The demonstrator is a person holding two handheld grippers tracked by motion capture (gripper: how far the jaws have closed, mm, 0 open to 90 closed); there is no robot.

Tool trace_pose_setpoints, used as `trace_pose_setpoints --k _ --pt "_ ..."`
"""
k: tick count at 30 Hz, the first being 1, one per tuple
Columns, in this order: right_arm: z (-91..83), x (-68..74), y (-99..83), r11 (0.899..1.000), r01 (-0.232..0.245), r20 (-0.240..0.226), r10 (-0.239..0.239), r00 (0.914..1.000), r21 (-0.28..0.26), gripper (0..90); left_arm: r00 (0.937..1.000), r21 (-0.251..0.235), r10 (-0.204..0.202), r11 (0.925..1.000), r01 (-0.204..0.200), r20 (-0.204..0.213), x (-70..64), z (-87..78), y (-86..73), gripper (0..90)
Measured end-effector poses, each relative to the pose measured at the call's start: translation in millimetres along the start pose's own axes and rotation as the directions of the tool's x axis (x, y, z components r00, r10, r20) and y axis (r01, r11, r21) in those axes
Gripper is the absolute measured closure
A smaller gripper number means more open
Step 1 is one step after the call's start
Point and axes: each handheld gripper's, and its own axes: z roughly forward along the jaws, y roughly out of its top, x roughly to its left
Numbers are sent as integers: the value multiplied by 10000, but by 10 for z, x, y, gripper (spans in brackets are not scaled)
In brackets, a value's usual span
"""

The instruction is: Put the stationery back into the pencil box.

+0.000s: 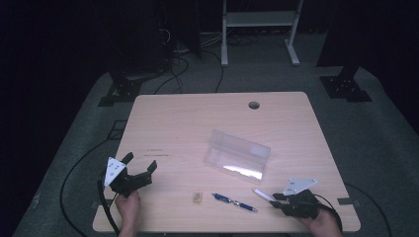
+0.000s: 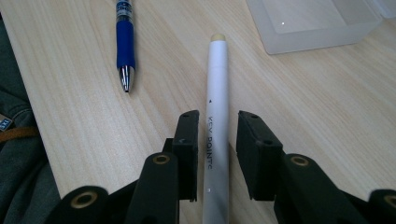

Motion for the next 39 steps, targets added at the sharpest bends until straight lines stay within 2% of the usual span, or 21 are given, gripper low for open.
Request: trace_pose_setpoints --k 15,26,39 --pt "25 18 9 9997 139 107 -142 9998 213 711 10000 -12 11 10000 -11 -2 -1 -1 0 11" --pt "27 6 7 9998 -63 34 63 10000 202 772 10000 1 26 10000 -26 -4 -2 0 0 11" --pt "11 3 8 9998 -80 37 79 10000 163 779 10000 0 0 10000 0 -4 -2 3 -1 11"
